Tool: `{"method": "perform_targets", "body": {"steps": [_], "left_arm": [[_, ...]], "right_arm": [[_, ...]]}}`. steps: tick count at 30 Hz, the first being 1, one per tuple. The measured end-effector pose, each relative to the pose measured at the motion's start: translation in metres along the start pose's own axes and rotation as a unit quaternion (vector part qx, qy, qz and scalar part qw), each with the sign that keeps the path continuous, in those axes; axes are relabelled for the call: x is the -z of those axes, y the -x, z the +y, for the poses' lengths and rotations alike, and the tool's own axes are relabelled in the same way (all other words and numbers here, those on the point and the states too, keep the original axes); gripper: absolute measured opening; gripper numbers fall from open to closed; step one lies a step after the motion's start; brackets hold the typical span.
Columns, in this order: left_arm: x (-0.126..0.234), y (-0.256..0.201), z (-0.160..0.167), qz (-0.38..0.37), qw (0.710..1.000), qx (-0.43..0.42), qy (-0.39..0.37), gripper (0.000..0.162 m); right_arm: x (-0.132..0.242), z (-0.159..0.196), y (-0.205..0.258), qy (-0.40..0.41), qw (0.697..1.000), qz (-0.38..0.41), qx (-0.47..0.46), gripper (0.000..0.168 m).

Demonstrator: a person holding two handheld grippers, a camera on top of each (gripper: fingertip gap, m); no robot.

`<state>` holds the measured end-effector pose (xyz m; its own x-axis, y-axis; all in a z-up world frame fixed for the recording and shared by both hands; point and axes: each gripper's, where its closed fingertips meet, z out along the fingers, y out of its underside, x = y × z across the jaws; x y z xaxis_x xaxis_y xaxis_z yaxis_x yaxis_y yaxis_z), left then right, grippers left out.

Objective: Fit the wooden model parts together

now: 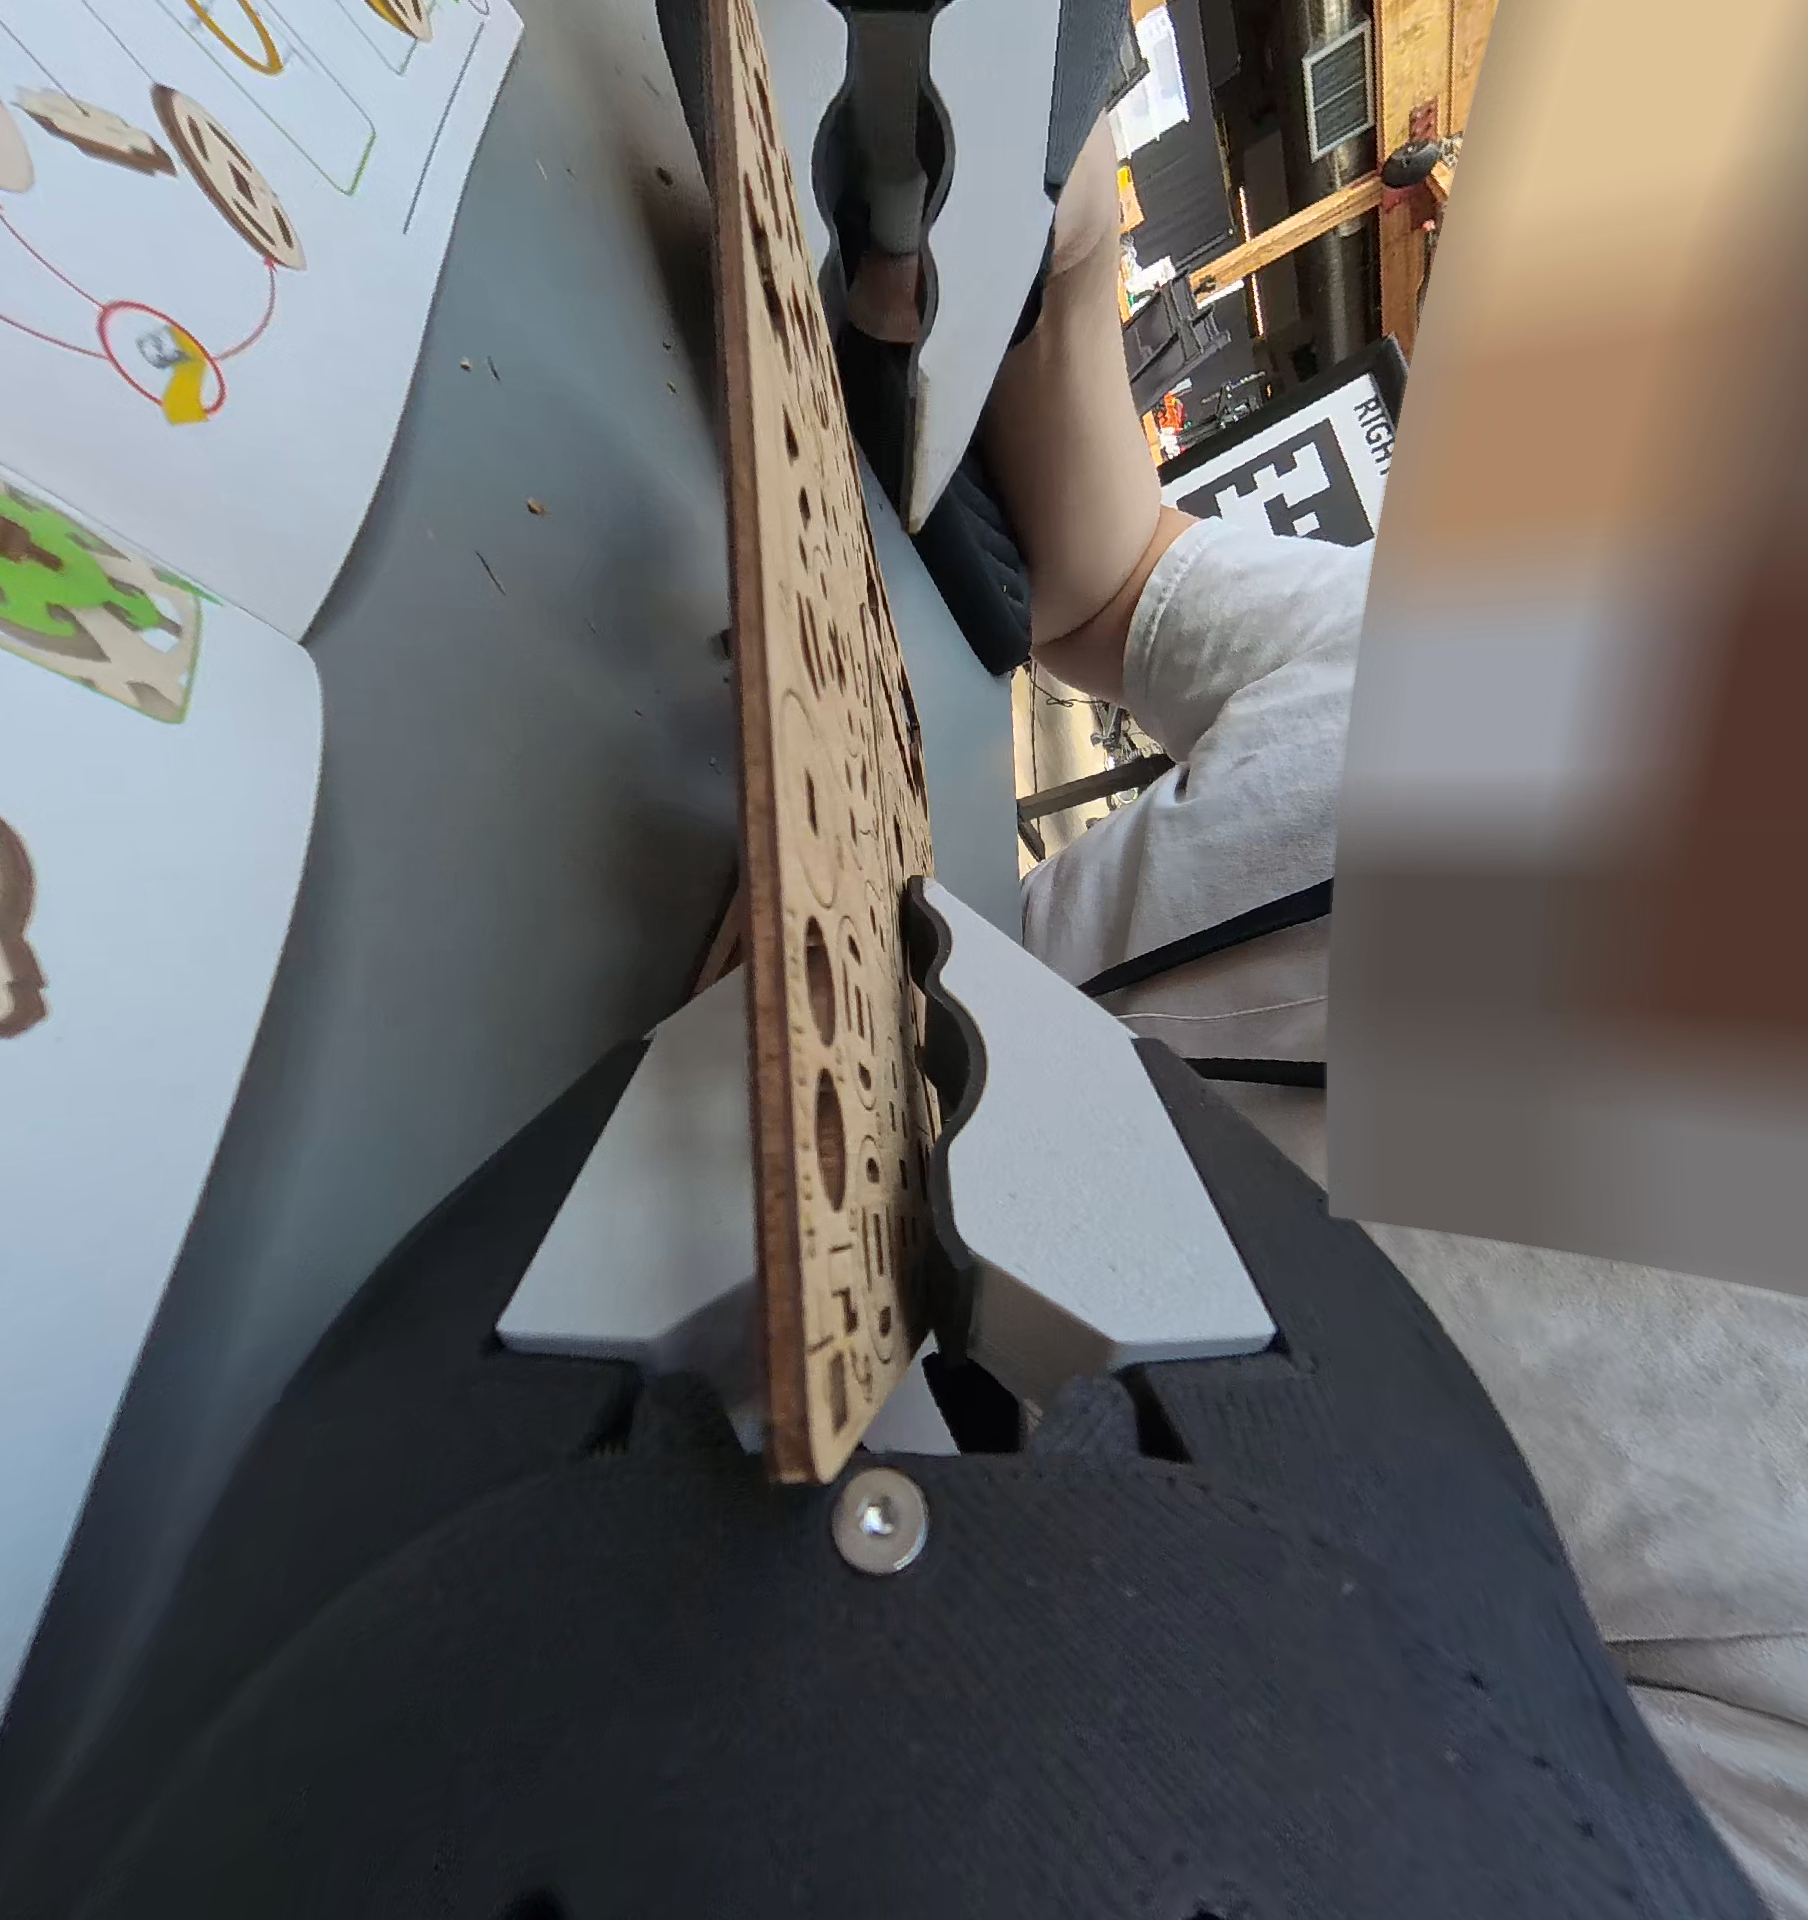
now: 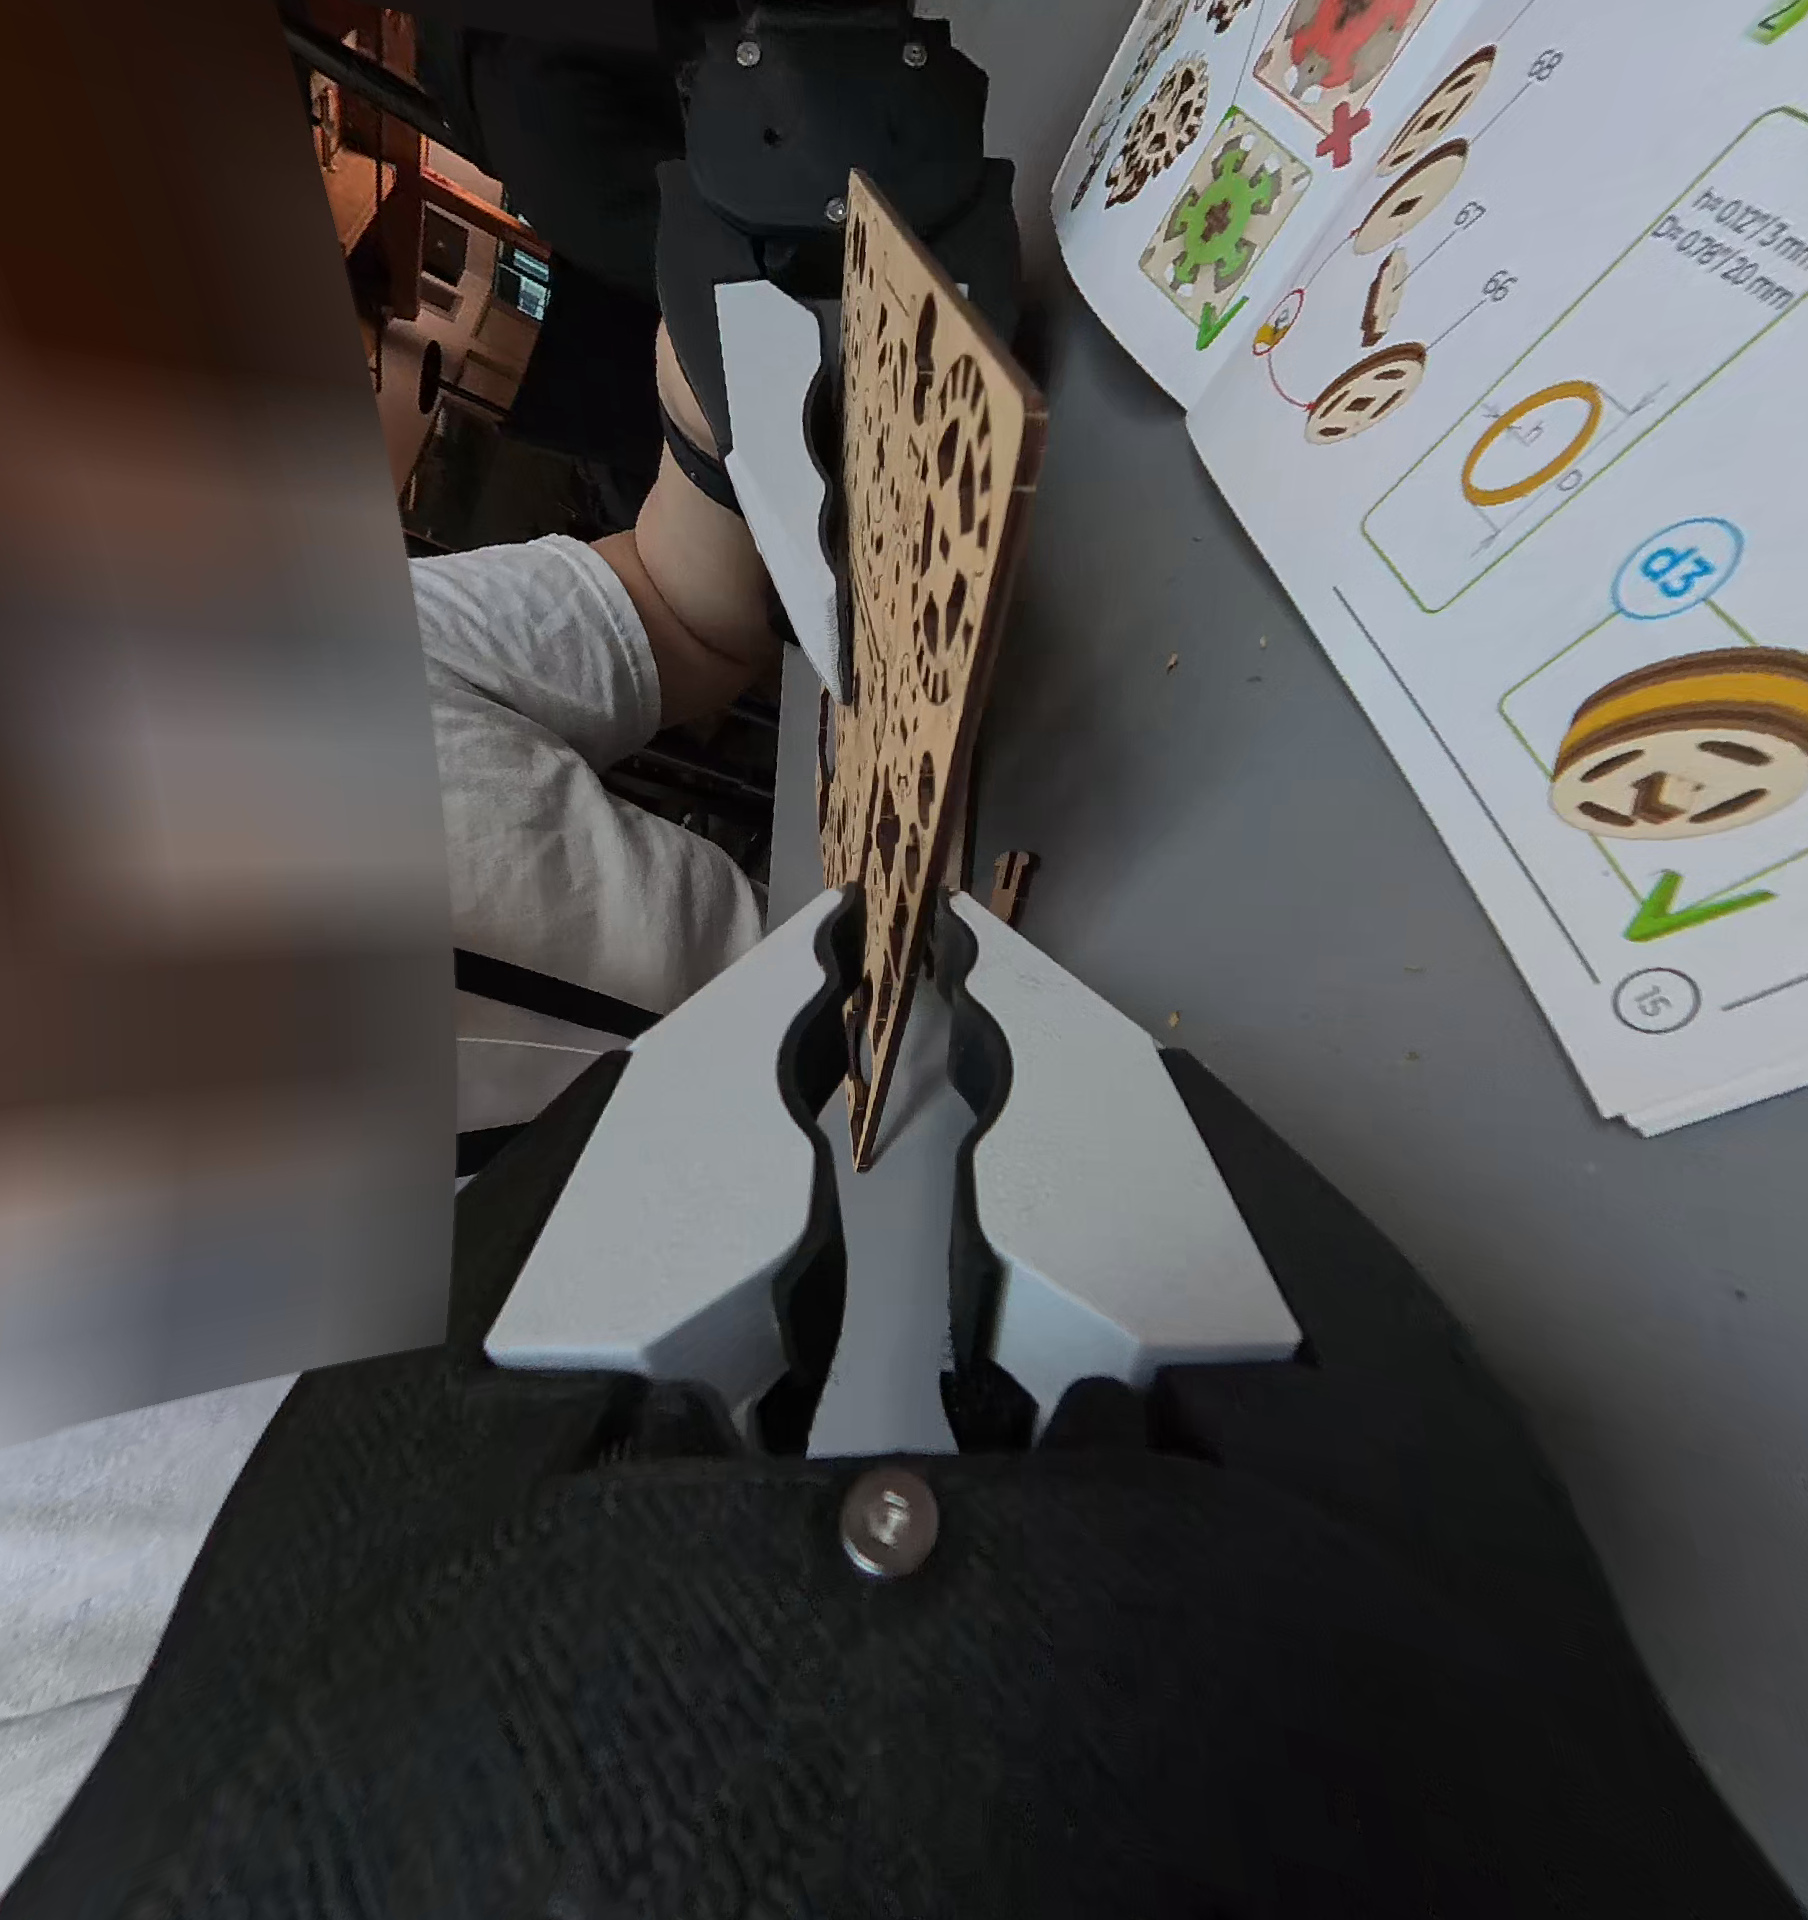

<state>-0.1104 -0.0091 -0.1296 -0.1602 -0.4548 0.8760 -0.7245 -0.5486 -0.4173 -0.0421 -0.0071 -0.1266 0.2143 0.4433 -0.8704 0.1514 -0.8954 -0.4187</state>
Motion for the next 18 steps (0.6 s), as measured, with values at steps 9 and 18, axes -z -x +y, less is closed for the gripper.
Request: {"method": "perform_targets", "body": {"steps": [9,18], "left_arm": [[0.003,-0.008,-0.004,0.012,1.000,-0.021,-0.009,0.003],[0.043,-0.034,-0.020,0.037,0.995,-0.068,-0.055,0.003]], "right_arm": [[0.011,-0.007,0.009,-0.015,0.998,0.007,0.058,0.008],[0.028,-0.007,0.020,-0.001,0.977,0.061,0.205,0.011]]}}
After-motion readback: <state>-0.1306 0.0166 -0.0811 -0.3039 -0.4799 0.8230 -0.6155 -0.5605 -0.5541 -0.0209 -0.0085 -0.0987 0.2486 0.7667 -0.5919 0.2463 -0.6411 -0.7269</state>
